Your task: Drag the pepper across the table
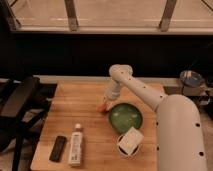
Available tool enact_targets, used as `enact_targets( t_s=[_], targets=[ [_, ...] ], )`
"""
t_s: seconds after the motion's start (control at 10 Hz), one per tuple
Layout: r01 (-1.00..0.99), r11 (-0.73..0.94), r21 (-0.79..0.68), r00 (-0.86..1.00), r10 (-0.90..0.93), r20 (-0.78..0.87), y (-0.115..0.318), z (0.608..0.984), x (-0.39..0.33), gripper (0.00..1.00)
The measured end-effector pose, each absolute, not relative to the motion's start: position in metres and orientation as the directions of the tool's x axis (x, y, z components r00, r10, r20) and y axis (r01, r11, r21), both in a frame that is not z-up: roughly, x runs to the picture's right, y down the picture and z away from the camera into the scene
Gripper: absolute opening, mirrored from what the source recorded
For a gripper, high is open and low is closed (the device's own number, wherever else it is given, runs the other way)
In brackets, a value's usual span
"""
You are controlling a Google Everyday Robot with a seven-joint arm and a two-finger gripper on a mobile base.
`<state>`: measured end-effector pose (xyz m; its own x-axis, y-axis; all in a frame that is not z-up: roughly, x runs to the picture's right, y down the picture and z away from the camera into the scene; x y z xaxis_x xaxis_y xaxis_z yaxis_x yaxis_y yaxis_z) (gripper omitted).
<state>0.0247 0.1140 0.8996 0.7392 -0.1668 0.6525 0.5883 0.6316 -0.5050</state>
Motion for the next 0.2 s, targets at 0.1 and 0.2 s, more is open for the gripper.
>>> enact_targets(
  t_s=[0.1, 0.2],
  targets=[
    [0.583, 0.635, -0.507, 0.742, -0.163, 0.65, 0.1126, 0.9001, 0.0297, 0.13],
    [0.58, 0.637, -0.507, 0.744, -0.161, 0.648, 0.1116, 0.9008, 0.0312, 0.13]
  ],
)
